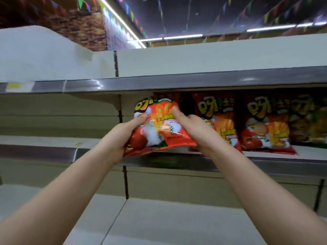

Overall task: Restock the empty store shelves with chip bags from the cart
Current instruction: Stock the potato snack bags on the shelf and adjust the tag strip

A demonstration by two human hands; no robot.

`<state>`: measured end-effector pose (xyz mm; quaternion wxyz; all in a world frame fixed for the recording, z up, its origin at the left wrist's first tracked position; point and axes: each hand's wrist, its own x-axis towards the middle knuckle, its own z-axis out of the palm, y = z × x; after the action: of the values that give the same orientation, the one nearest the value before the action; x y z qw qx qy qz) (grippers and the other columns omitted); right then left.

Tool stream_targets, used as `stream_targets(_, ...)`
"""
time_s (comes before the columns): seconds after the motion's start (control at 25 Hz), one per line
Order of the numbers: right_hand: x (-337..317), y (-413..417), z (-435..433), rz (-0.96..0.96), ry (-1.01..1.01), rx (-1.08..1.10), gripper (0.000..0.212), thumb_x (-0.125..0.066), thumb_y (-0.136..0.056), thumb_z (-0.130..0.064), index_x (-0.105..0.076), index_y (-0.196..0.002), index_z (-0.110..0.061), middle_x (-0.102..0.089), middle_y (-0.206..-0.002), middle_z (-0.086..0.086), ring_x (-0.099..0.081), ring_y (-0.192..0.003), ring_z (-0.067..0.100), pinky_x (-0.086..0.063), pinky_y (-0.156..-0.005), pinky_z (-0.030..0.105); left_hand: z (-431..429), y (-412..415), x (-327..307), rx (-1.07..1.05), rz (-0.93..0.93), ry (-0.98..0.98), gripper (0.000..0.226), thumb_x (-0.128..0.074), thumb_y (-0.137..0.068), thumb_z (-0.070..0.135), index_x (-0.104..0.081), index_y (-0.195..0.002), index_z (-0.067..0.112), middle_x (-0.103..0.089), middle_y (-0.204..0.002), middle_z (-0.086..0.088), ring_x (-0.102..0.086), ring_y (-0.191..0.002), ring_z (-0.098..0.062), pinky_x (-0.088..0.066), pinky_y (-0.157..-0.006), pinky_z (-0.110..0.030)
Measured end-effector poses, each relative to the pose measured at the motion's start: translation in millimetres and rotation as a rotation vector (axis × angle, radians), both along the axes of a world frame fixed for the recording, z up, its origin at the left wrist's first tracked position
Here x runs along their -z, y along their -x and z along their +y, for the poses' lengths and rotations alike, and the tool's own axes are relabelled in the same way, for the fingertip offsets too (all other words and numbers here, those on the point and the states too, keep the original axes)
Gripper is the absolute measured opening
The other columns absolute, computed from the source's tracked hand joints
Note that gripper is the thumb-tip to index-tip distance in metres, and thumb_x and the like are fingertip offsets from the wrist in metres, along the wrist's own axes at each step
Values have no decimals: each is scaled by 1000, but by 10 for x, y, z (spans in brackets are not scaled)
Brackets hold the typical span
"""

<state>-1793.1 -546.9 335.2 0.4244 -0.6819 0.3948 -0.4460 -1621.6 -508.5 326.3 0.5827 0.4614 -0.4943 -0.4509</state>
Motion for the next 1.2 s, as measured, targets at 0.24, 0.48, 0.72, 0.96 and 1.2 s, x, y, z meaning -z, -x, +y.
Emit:
stream_targets(0.24,211,56,-70,256,222,183,73,-65,-82,-42,-29,-140,-16,-56,-122,0,-57,-110,21,-48,-94,41,-501,-38,-84,29,-35,-22,38,-65,-84,33,-63,-108,3,-74,-92,-13,-72,-76,-24,-59,-67,-32)
stream_targets(0.48,311,-34,-219,462,296,339,78,-56,-92,-29,-2,-149,-22,-43,-140,8,-46,-124,24,-39,-94,29,-864,-64,-12,106,-22,-13,39,-68,-78,17,-59,-111,-1,-73,-89,-15,-71,-74,-24,-59,-65,-32)
stream_targets(0.72,454,-129,-389,652,337,392,75,-52,-93,-13,-3,-148,-24,-44,-133,13,-53,-112,28,-44,-85,34,-1012,-31,192,108,-13,53,32,-65,-83,4,-54,-113,9,-69,-104,-13,-70,-87,-22,-58,-72,-33)
stream_targets(0.96,443,-143,-391,687,326,405,73,-51,-93,-13,-5,-149,-25,-44,-131,13,-52,-111,27,-44,-82,32,-1028,-24,300,67,30,62,51,-65,-82,5,-46,-129,5,-65,-114,-15,-65,-97,-26,-54,-80,-37)
stream_targets(1.2,507,-169,-136,480,687,398,52,-49,-95,-17,-29,-142,-8,-31,-142,6,-34,-130,16,-24,-97,10,-766,-29,370,-215,-38,191,70,-73,-79,22,-37,-138,10,-56,-123,-9,-57,-105,-16,-48,-76,-13)
